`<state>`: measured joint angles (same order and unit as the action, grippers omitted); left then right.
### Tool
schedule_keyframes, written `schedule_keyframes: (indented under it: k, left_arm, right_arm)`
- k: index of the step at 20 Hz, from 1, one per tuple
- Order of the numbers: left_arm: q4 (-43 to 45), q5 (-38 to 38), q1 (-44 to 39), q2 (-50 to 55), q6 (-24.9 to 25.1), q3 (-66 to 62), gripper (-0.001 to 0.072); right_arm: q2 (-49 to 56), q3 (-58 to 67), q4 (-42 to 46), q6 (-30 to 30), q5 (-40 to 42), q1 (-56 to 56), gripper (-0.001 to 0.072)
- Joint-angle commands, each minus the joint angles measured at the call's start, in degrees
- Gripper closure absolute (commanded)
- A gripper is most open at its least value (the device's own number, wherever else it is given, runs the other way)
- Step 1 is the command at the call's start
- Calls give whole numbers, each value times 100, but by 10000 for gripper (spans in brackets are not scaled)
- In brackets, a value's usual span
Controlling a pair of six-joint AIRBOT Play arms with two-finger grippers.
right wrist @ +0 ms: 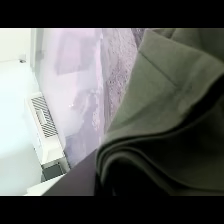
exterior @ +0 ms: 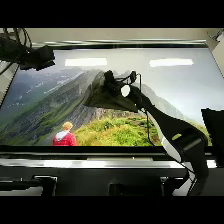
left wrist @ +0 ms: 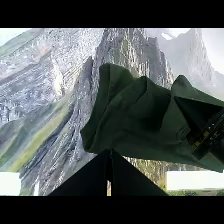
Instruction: Fold the clothes and pants, and hang the long-sleeved shirts on hangers.
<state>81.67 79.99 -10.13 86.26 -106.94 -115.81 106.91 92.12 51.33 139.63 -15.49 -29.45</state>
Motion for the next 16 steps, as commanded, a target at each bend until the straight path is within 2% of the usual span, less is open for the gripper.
schedule_keyframes:
  k: [1,6,7,9,11,14,16]
  left_arm:
    - [2,-55,7,2,2,61,695]
    - [0,-103,4,4,2,61,695]
    - [0,-103,4,4,0,61,695]
    - [2,-103,4,4,0,61,695]
    - [2,-133,7,4,2,68,695]
    - [2,-199,4,7,0,70,694]
    - [2,-199,7,7,0,68,695]
  right_arm:
    - [114,7,-129,74,98,-157,687]
    - [136,7,-131,50,103,-308,679]
    - [133,7,-140,55,133,-306,568]
    - [87,7,-295,50,280,-306,227]
    - [-98,7,-286,-85,267,-306,216]
    - [-531,7,-282,-901,144,-201,215]
    - [-848,7,-282,-1274,-271,101,215]
